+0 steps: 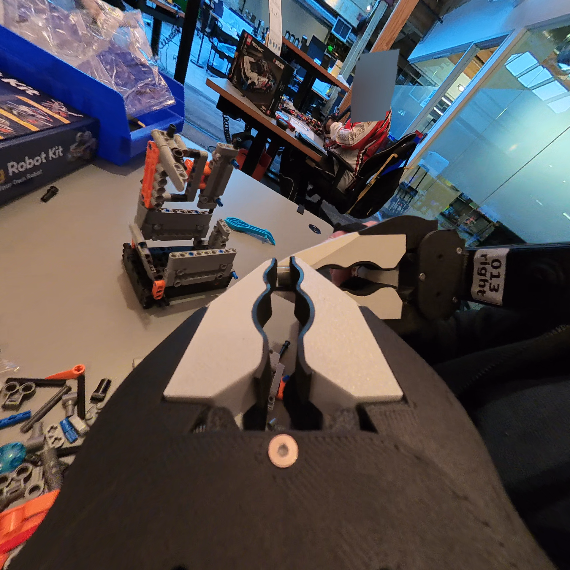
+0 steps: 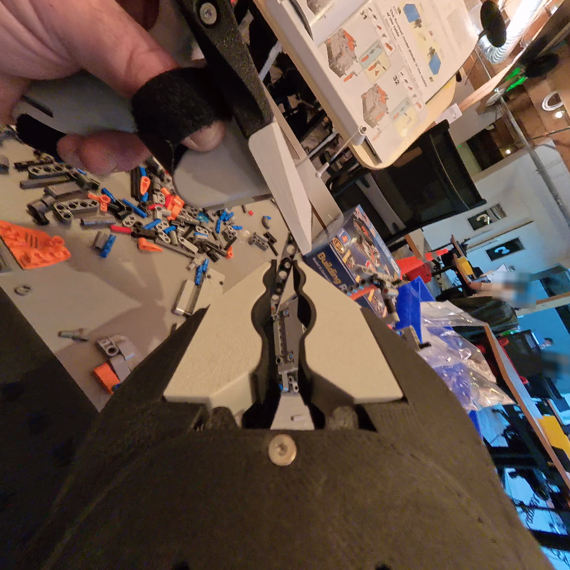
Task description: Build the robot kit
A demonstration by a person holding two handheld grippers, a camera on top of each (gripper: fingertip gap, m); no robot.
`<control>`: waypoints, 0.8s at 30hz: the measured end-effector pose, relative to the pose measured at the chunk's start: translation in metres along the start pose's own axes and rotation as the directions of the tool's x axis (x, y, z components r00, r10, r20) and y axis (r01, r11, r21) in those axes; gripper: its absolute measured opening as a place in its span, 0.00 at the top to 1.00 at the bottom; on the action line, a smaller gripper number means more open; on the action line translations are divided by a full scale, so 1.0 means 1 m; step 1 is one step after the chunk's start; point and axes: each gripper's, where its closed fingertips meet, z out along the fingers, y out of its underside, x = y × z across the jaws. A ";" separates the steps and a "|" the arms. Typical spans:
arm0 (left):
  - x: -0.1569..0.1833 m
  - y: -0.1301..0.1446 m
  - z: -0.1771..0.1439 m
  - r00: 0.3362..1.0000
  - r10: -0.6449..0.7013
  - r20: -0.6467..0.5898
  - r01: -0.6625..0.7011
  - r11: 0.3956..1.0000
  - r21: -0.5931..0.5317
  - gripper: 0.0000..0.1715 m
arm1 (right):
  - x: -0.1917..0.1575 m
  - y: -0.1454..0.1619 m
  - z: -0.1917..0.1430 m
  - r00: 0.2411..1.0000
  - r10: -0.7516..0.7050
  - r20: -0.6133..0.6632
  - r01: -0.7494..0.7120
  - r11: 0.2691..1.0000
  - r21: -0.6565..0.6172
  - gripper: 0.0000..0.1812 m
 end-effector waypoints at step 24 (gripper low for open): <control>0.016 -0.009 0.064 0.982 -0.149 -0.115 0.148 0.989 -0.021 0.97 | 0.039 0.049 -0.033 0.979 -0.018 -0.205 0.013 1.000 -0.022 0.96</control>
